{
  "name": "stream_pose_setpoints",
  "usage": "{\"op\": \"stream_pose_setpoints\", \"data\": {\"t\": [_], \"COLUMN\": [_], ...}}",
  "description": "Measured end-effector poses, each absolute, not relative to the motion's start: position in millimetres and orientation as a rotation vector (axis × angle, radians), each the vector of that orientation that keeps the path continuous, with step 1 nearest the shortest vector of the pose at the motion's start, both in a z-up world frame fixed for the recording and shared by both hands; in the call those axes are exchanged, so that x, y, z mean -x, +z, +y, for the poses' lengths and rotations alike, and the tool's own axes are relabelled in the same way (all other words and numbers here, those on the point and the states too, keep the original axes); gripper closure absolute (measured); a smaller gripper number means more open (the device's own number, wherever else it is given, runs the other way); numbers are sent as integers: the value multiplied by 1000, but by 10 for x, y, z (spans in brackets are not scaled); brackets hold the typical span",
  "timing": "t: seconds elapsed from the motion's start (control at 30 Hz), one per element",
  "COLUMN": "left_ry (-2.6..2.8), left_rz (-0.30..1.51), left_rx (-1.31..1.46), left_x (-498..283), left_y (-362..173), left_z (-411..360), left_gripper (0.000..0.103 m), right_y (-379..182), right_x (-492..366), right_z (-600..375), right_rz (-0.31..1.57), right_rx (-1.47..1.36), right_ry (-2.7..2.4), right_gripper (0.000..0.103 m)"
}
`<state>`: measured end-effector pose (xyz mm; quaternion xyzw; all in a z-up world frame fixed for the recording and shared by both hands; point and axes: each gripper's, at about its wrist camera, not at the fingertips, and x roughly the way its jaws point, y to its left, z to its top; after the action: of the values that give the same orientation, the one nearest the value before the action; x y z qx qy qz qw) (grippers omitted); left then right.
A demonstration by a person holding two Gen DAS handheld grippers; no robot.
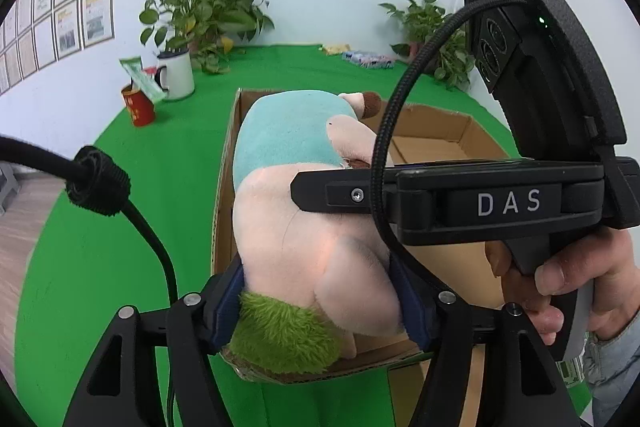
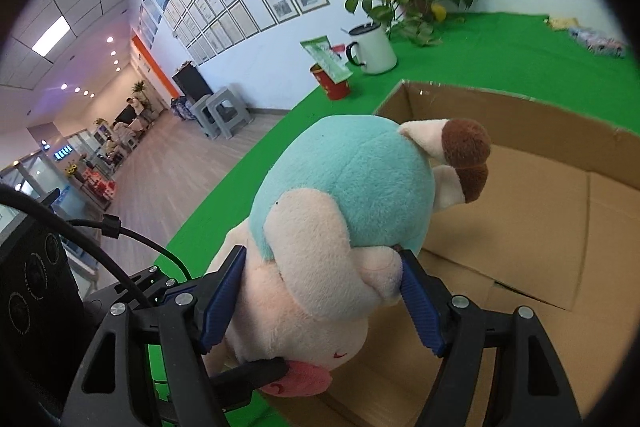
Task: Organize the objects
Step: 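Lift the plush pig with the left gripper and carry it over the open box, then lower the plush pig into the open box with the left gripper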
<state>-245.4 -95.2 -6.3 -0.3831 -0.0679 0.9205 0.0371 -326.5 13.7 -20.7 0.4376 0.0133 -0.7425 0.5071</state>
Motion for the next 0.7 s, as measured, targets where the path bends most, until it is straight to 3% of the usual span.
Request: {"op": "stream_pose_setpoints", "data": {"t": [0.13,0.33,0.43,0.57,0.7], "left_ry": [2777,2806,2807,2793,2786], "left_rz": [-266,-206,-174,-161,-182], "left_rx": [1204,1139,1143,1169,1190], "left_x": [2531,2465,2467,2348,2317], "left_y": [-195,-191,-161,-175,-190], "left_z": [-1060,-1197,-1176,-1062,-1053], "left_gripper": [36,40,47,48,48], "right_y": [-358,-480,-491,-536,-573], "right_x": [3408,3460,3421,3430,3521], "right_z": [137,26,-2,39,78], "right_rz": [2,84,85,32,9], "right_rx": [-1086,-1109,-1113,-1129,-1194], "right_ry": [-1752,-1729,-1708,-1701,-1723], "right_gripper": [31,34,34,34,24]}}
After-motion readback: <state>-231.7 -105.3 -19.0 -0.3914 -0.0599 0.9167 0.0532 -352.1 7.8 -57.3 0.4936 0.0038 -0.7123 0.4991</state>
